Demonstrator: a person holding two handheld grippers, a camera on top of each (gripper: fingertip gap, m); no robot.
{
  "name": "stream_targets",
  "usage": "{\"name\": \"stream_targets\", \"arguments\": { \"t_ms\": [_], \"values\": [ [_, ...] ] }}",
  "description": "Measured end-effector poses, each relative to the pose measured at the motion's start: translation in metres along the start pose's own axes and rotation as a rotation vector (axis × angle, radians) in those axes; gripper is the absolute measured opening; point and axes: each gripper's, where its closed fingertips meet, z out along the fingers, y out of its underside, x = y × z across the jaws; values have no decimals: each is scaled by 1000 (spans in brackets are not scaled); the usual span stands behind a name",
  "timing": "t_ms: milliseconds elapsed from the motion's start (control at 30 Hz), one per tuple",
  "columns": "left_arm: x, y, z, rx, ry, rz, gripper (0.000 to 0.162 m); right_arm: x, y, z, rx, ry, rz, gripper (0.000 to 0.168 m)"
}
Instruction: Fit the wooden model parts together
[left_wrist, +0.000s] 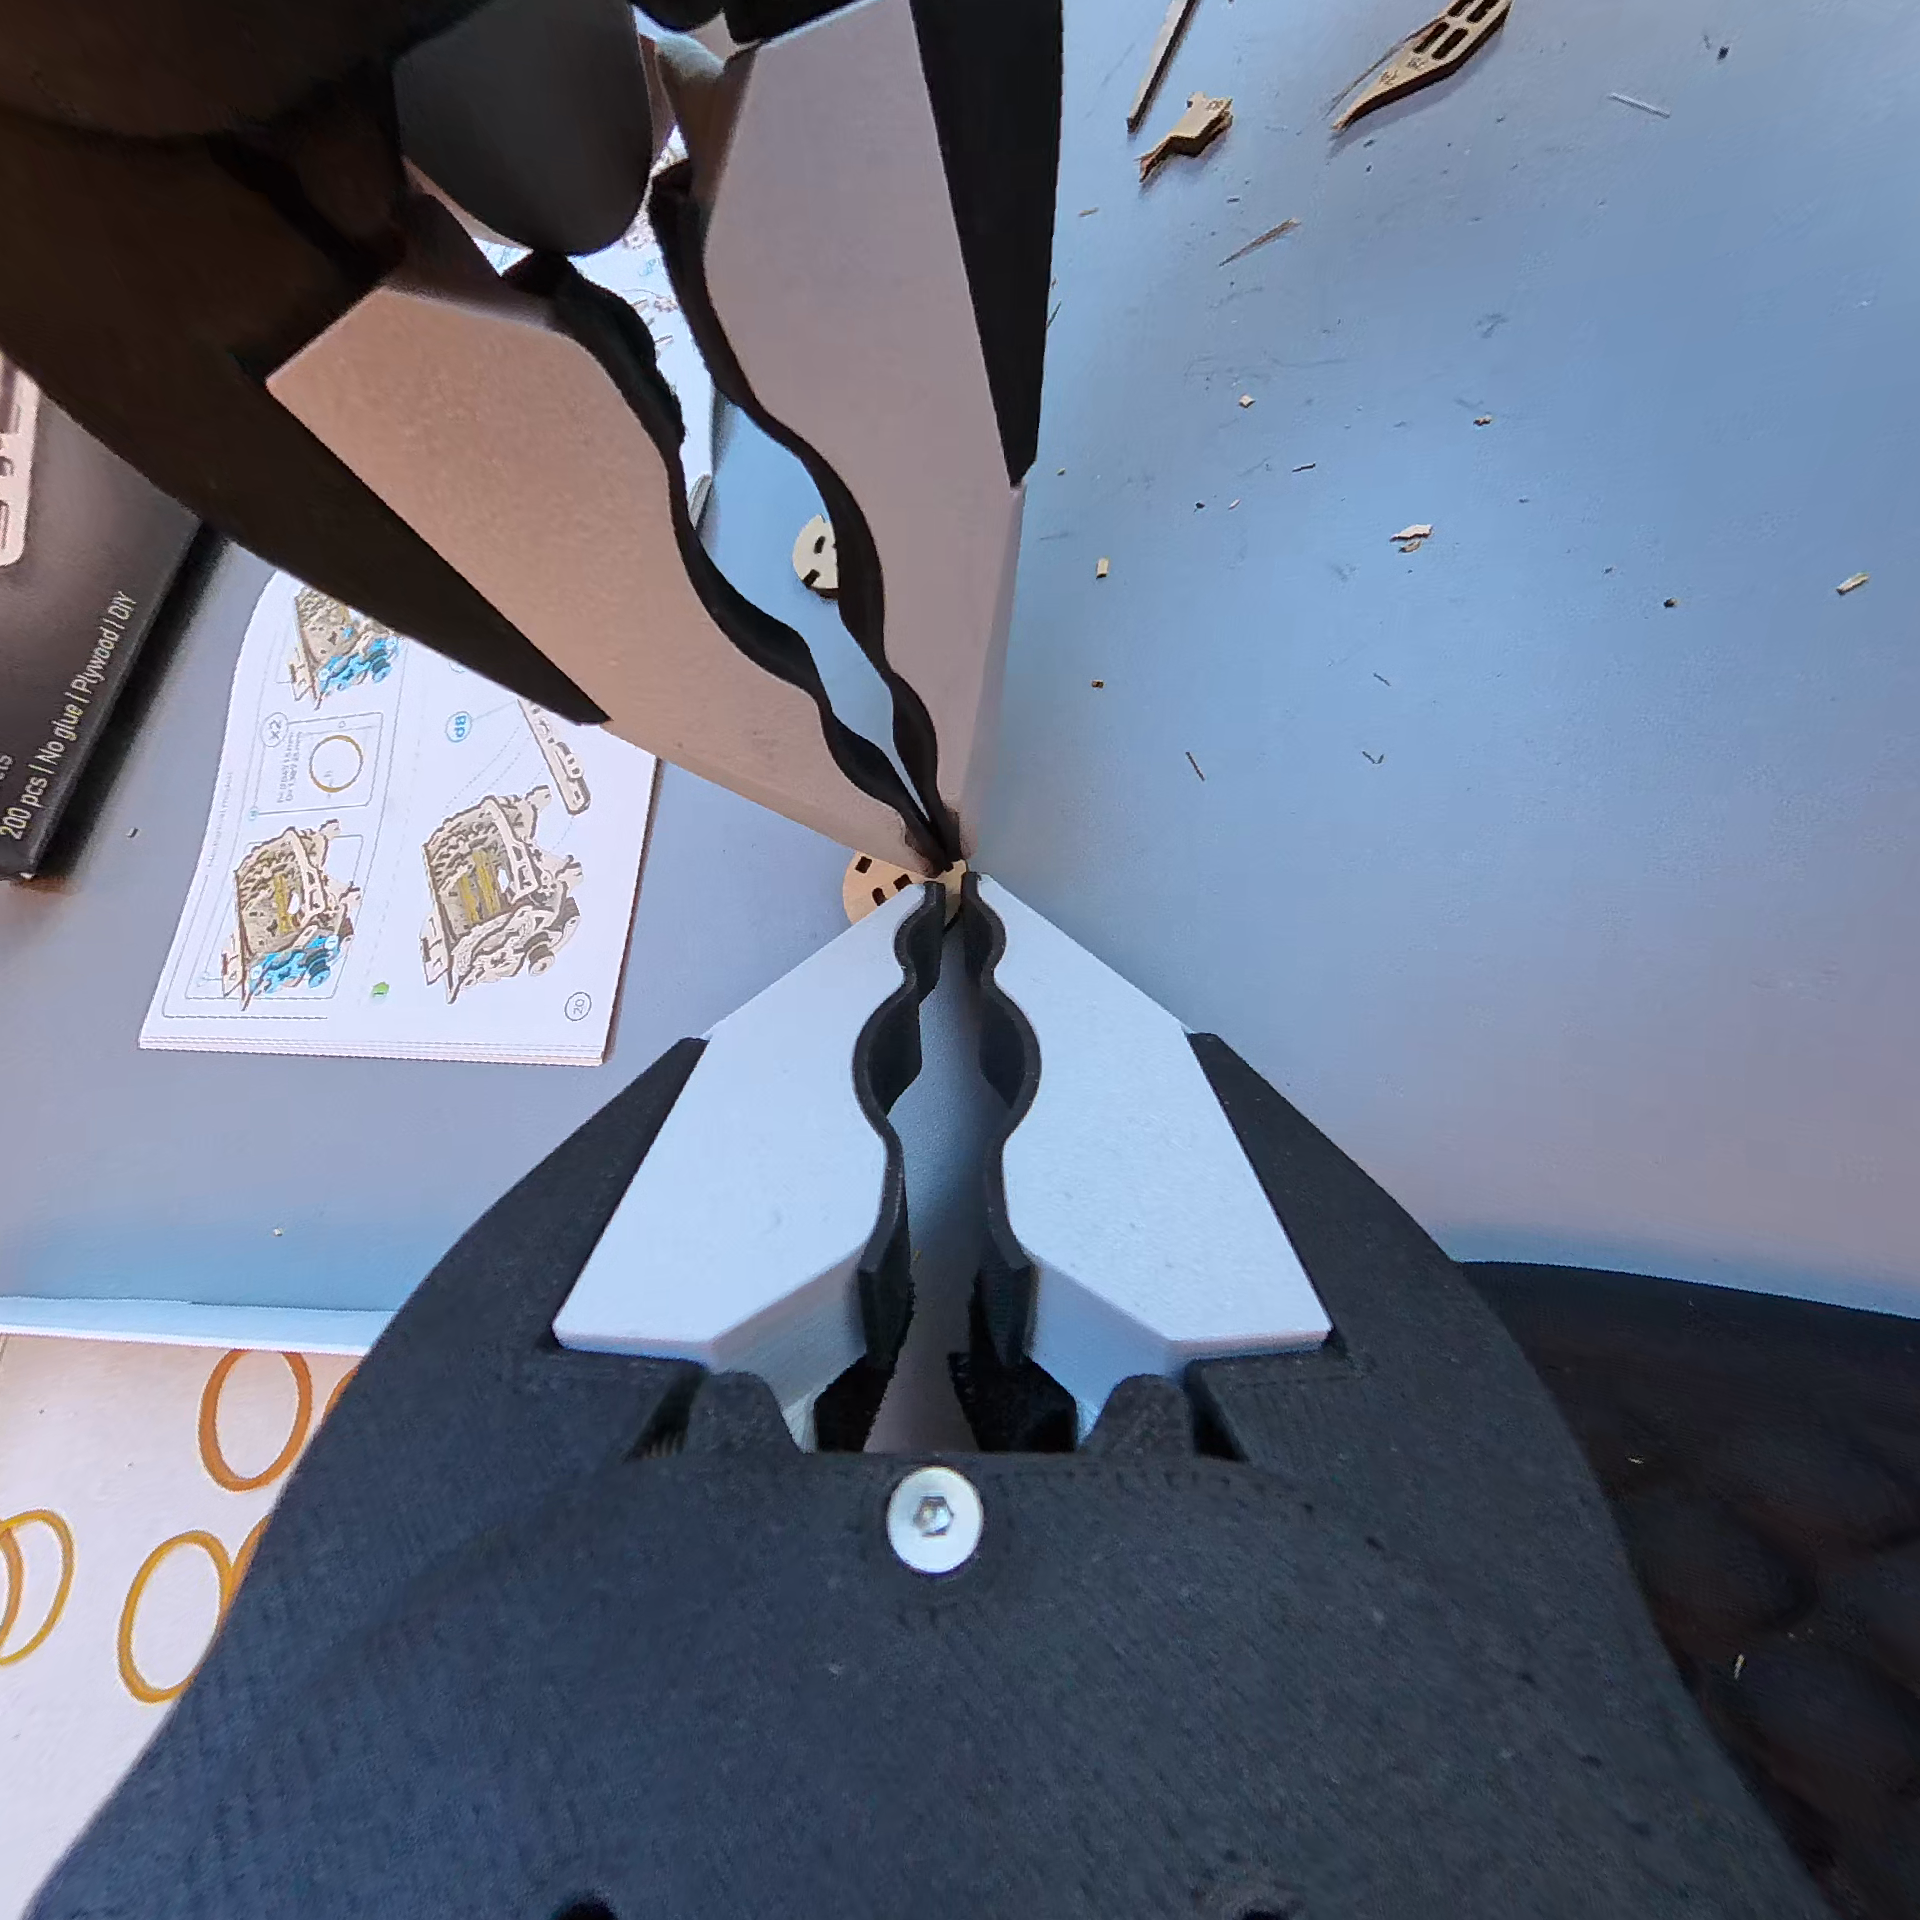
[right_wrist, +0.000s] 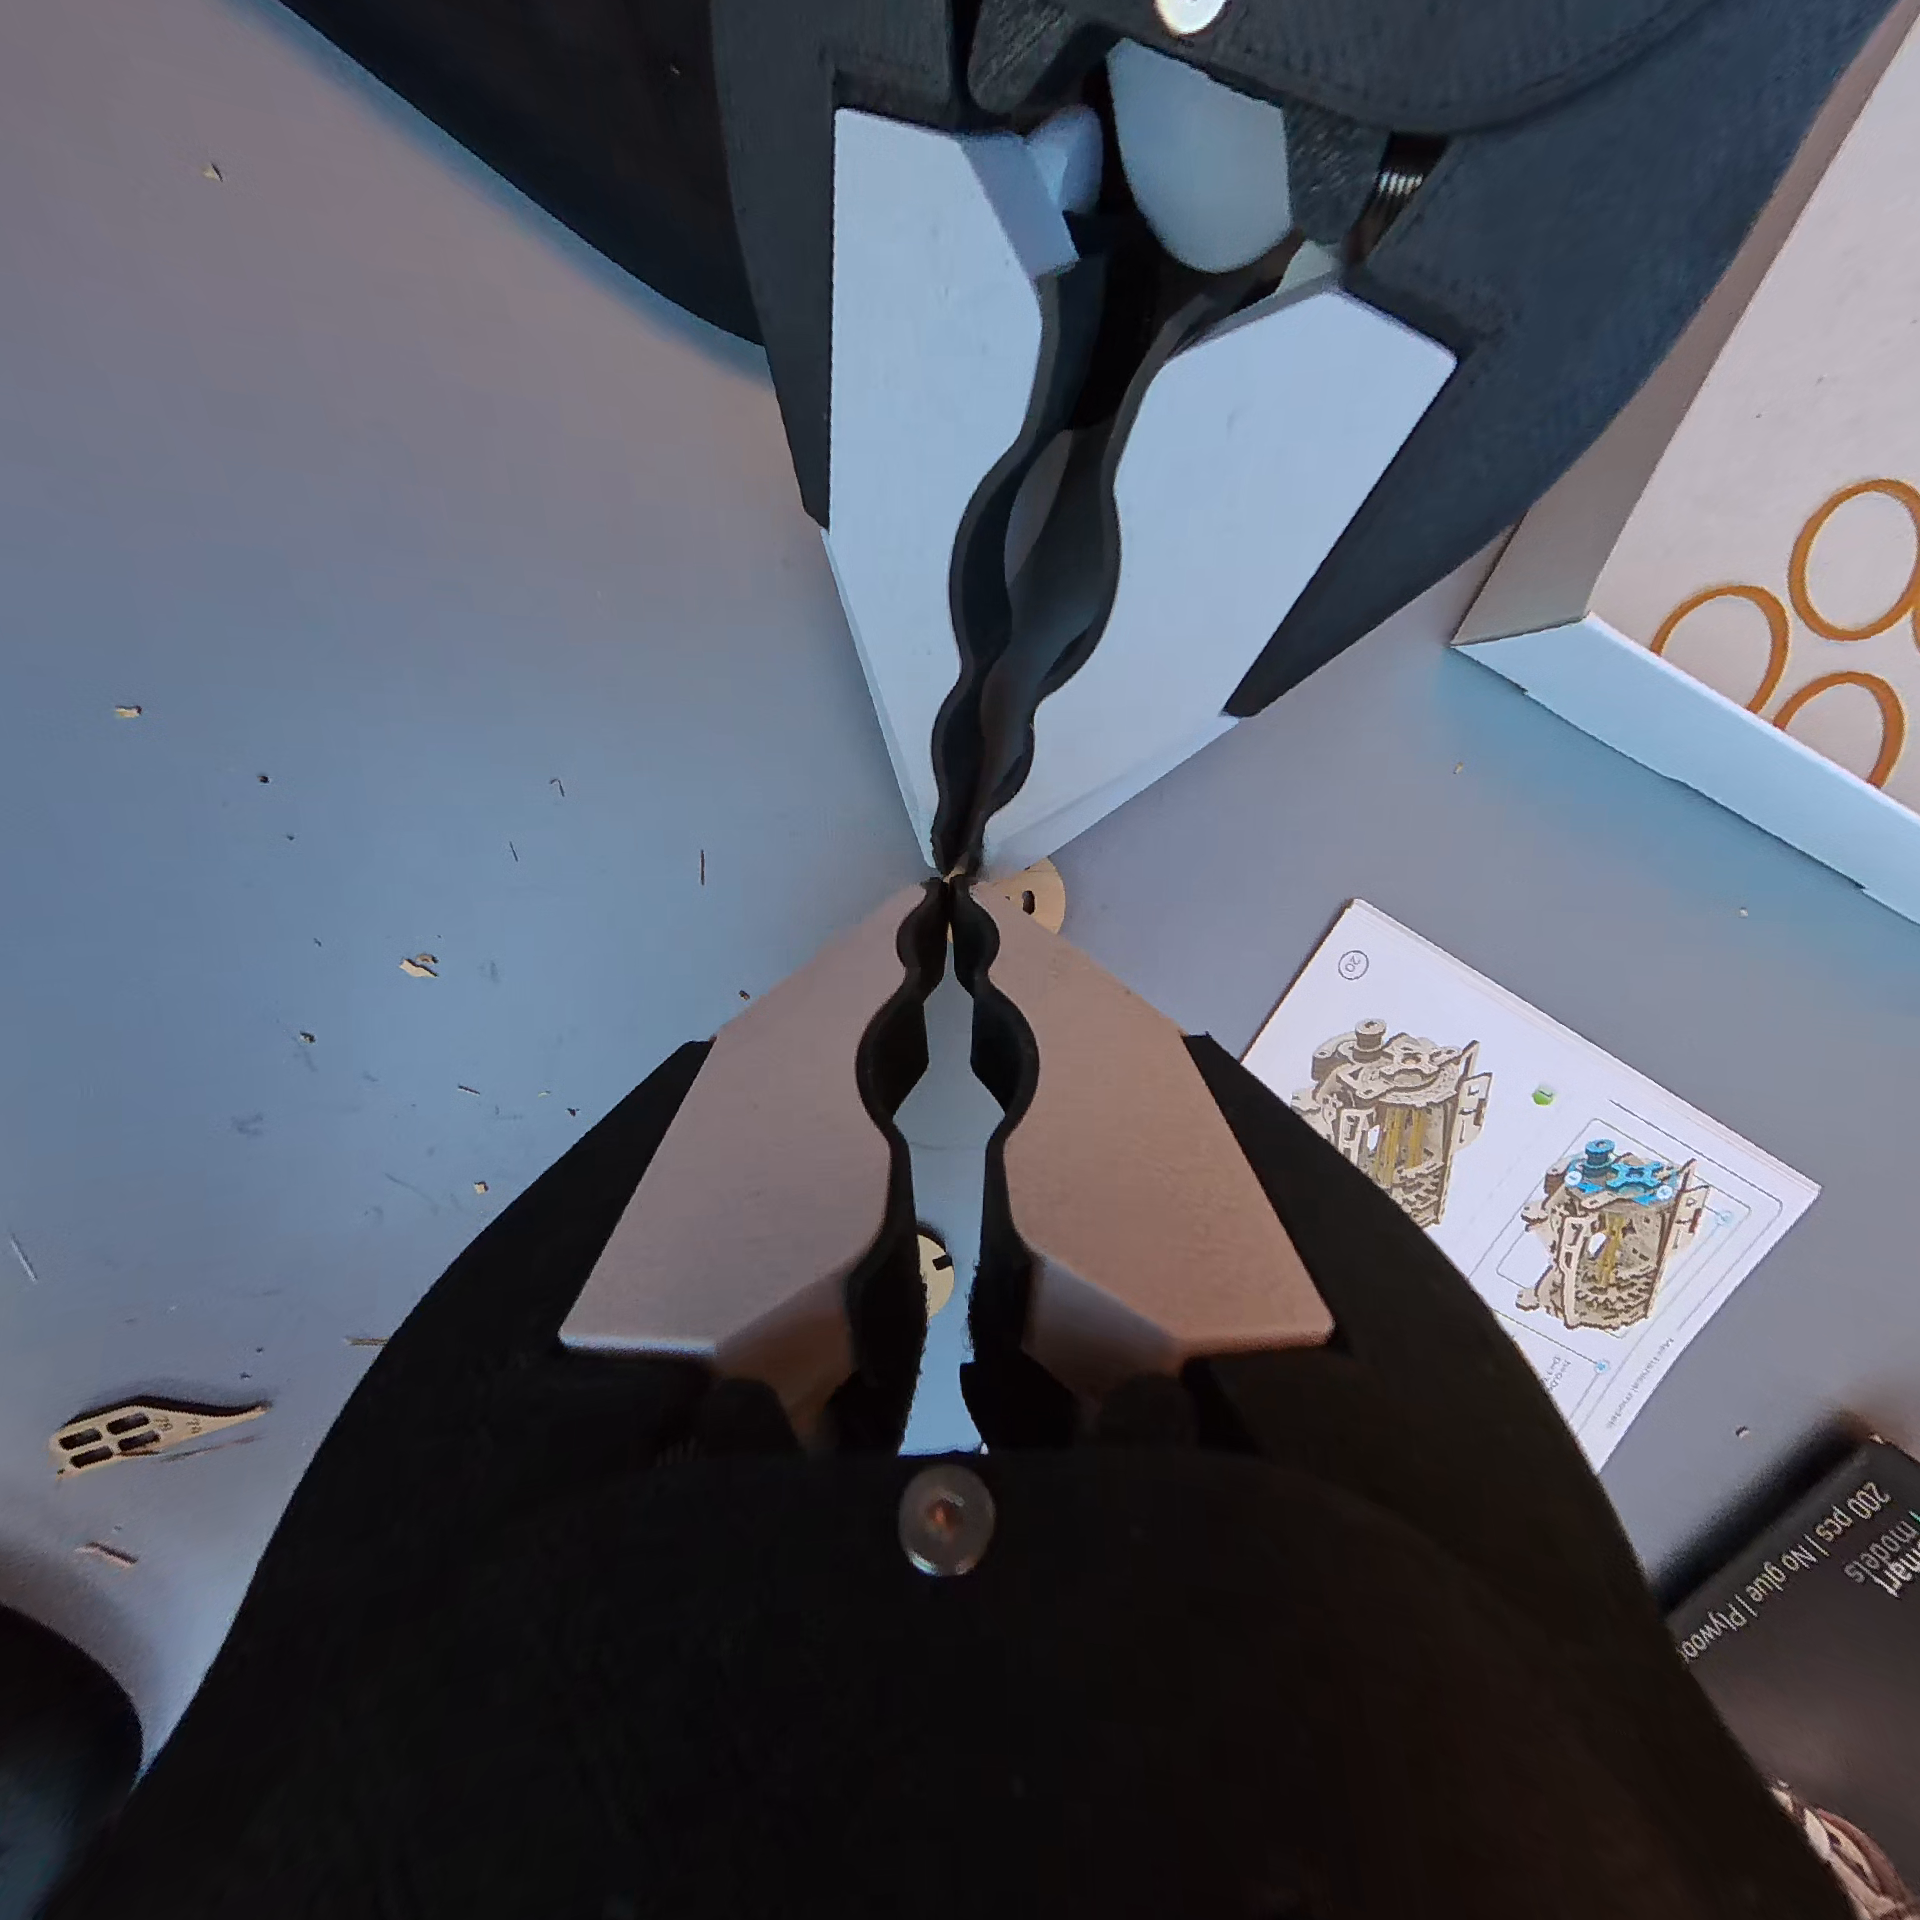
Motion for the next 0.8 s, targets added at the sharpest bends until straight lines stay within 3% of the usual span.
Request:
{"name": "stream_targets", "arguments": {
  "t_ms": [233, 500, 800],
  "values": [
    [0, 0, 0, 0, 1, -4, 2, 2, 2, -2, -18, 16, -4, 6],
    [0, 0, 0, 0, 1, -5, 1, 1, 4, 2, -43, 13, -13, 2],
    [-1, 0, 1, -2, -1, -17, 1, 0, 5, 1, 50, -10, 22, 1]
  ]
}}
